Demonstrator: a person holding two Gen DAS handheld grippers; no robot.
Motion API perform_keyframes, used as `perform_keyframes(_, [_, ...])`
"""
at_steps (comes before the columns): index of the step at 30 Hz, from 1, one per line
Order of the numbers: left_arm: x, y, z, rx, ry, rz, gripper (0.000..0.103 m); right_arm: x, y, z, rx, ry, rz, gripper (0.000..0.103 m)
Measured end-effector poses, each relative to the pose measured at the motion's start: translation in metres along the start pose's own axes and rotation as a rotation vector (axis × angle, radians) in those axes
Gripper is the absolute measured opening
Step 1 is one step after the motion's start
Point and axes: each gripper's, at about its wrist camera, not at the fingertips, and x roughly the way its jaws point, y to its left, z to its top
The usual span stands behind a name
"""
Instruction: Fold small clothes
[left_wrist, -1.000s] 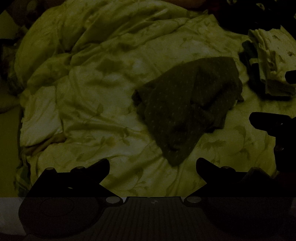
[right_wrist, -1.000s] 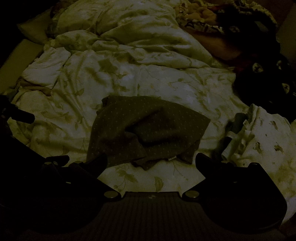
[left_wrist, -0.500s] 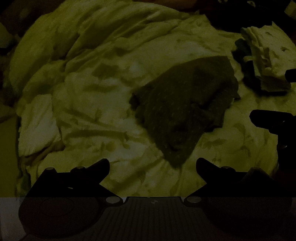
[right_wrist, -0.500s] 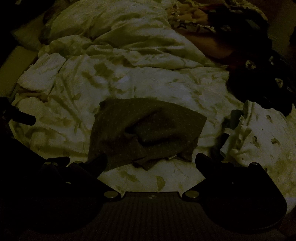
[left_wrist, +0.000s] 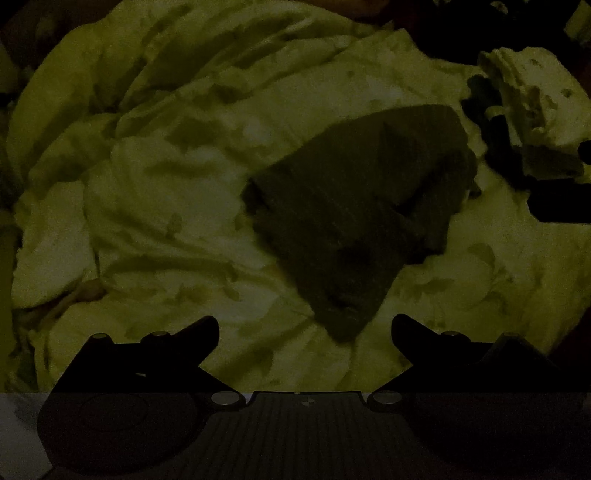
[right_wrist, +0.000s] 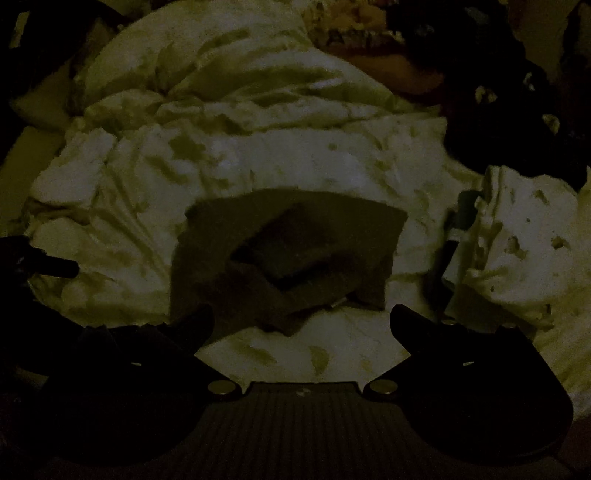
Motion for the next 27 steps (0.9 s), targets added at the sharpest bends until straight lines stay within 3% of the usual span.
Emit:
perform_keyframes(6, [0.039,-0.018,-0.006,0.035,0.016,0.059,0.103,0.032,-0.034,-0.01,0.027,0.001,0.071,0.097])
perform_keyframes(12, [0.088,-0.033,-0.001,0.078,0.041,0.097,0.103,0.085,-0.053,-0.01,0.043,0.036,0.19,0.082])
perform_keyframes(17, [0.126,-0.04,0.012,0.103,0.064,0.137,0.103,0.132,-0.06,-0.007,0.125,0.061,0.192,0.076])
perform_keyframes(19, [0.133,-0.04,0.017,0.102,0.061,0.122,0.103,0.146,-0.065,-0.002,0.169,0.052,0.183,0.068])
perform_keyframes(21, [0.139,-0.04,0.021,0.089,0.073,0.109,0.103,0.159,-0.071,0.002,0.21,0.056,0.167,0.068])
perform_keyframes(23, [0.138,-0.041,0.023,0.084,0.06,0.085,0.103,0.173,-0.077,0.005,0.249,0.07,0.145,0.055])
perform_keyframes(25, [0.133,-0.039,0.024,0.078,0.054,0.072,0.103,0.179,-0.084,0.008,0.309,0.071,0.182,0.016])
perform_keyframes(27, [0.123,-0.029,0.026,0.03,0.036,0.032,0.079,0.173,-0.085,0.014,0.328,0.037,0.207,0.007])
